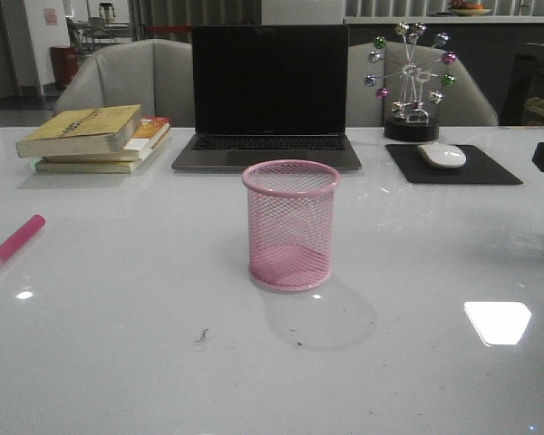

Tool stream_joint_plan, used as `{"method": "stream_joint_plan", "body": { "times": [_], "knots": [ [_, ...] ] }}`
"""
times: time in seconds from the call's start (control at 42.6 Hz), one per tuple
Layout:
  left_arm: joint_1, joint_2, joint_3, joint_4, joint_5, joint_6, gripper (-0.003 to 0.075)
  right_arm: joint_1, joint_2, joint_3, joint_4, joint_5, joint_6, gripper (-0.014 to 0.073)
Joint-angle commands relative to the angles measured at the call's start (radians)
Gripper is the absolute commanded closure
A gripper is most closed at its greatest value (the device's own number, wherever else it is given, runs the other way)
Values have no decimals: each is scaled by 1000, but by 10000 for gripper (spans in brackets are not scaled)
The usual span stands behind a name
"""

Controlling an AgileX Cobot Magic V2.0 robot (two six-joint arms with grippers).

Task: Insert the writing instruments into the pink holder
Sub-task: 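Lower the right gripper onto the green marker and grasp it, then lift the green marker with the right gripper over the pink holder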

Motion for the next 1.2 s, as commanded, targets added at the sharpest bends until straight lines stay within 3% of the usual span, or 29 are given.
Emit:
{"method": "stream_joint_plan", "body": {
  "times": [0.0, 0.305, 0.728, 1.01, 1.174],
  "knots": [
    [-7, 1, -30, 0, -77, 0, 245, -3, 7, -97, 0, -14, -21, 95],
    [-7, 1, -30, -7, -77, 0, 245, -3, 171, -314, -1, 120, -60, 105],
    [-7, 1, -30, -11, -77, 0, 245, -3, 214, -363, -3, 168, -62, 364],
    [-7, 1, -30, -11, -77, 0, 245, 9, 127, -355, 20, 149, -62, 411],
    [-7, 1, -30, -11, -77, 0, 245, 59, -30, -263, 89, 8, -74, 411]
  ]
}}
